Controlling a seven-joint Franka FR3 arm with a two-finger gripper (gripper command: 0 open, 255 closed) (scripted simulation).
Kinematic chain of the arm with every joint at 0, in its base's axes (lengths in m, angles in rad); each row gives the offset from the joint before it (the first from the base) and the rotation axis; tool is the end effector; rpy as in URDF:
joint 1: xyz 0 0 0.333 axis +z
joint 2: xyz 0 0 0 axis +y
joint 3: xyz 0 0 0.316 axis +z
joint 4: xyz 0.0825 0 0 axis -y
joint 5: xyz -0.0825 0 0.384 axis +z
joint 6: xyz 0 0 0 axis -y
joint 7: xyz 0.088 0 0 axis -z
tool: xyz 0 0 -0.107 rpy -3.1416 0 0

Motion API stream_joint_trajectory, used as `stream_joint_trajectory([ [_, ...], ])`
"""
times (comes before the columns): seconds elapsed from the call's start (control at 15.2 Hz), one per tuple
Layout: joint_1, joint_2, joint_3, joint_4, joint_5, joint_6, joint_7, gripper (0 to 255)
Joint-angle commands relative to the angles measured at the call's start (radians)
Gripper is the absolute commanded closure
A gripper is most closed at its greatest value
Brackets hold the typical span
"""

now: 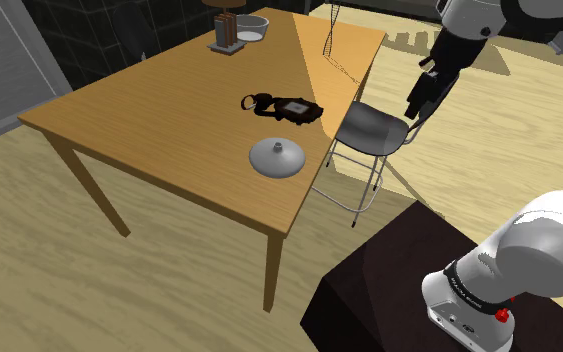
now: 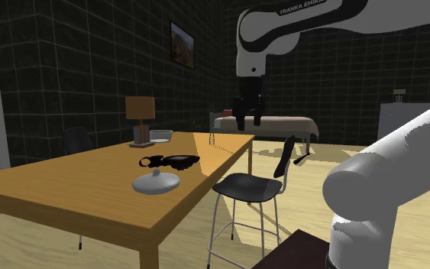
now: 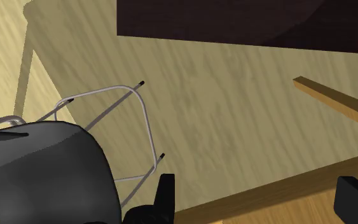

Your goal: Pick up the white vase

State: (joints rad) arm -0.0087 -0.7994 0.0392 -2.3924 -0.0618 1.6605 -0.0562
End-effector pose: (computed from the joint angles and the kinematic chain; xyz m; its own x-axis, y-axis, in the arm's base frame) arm 0.3117 0.0068 0.5857 0.9947 0.0819 0.0616 0.0759 -0.9927 0.0934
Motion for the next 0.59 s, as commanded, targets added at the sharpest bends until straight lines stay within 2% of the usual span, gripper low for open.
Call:
stream_joint_trajectory([
  [0.0,0.0,0.0,0.0,0.0,0.0,0.0,0.0,0],
  [0.53,0.047,0.233,0.106,0.077,0.06,0.143,0.096,0],
])
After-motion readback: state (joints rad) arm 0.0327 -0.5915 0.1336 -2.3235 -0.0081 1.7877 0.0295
